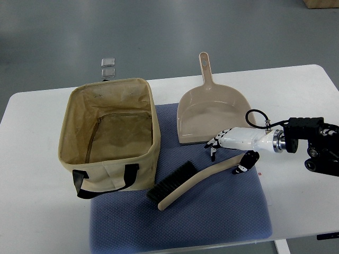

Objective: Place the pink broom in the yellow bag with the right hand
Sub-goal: 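Close the right hand fingers around the brush handle, then lift the brush with the right hand and carry it over the bag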

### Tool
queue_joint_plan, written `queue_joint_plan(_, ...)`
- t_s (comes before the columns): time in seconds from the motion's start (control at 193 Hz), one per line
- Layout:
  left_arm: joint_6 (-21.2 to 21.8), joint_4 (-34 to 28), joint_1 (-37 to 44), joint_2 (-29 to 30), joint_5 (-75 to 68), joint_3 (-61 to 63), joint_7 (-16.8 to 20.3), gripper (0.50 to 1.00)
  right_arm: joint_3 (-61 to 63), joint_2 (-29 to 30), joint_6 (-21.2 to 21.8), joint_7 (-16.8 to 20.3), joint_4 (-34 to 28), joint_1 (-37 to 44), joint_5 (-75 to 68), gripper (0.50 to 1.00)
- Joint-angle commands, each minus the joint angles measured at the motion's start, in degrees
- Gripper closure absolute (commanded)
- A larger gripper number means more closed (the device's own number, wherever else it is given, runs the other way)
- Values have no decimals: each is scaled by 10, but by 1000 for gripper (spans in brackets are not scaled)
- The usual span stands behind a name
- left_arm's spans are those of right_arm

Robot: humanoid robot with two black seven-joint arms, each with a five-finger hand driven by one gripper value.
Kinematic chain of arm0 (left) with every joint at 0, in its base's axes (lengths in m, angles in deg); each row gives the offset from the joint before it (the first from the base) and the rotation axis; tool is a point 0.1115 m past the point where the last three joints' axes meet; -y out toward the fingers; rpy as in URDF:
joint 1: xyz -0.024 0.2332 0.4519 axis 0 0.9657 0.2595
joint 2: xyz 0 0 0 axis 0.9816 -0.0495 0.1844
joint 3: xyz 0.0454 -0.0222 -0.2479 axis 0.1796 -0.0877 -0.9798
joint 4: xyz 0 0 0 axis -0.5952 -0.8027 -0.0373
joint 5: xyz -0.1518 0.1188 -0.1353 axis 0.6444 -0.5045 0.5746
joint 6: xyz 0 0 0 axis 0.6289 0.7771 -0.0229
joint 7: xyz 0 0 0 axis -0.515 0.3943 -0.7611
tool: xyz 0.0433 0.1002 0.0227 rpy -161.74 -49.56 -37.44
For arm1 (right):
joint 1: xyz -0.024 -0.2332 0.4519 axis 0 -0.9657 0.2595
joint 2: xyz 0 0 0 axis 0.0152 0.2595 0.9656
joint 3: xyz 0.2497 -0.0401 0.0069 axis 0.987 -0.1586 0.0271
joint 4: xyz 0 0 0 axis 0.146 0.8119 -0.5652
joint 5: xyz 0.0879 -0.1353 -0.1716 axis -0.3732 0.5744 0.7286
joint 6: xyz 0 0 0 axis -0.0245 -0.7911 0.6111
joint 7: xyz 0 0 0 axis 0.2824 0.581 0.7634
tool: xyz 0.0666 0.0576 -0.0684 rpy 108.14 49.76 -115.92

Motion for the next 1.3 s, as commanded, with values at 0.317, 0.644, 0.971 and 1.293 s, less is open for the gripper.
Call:
queue_joint_plan(0.317, 0, 0, 0, 0, 0, 0, 0, 500, 7, 1, 1, 10, -1, -3, 0, 701)
queue_joint_plan(0.644, 0, 0, 0, 0, 0, 0, 0, 500, 7, 1, 4, 6, -2, -3, 1, 797)
queue_joint_plan(0.971, 0, 0, 0, 0, 0, 0, 0, 500, 7, 0, 6, -10, -4, -2, 8, 1000)
queue_joint_plan(1.293, 0, 1, 0, 0, 0, 0, 0, 500, 10, -7, 4, -31, -4, -1, 4, 1000)
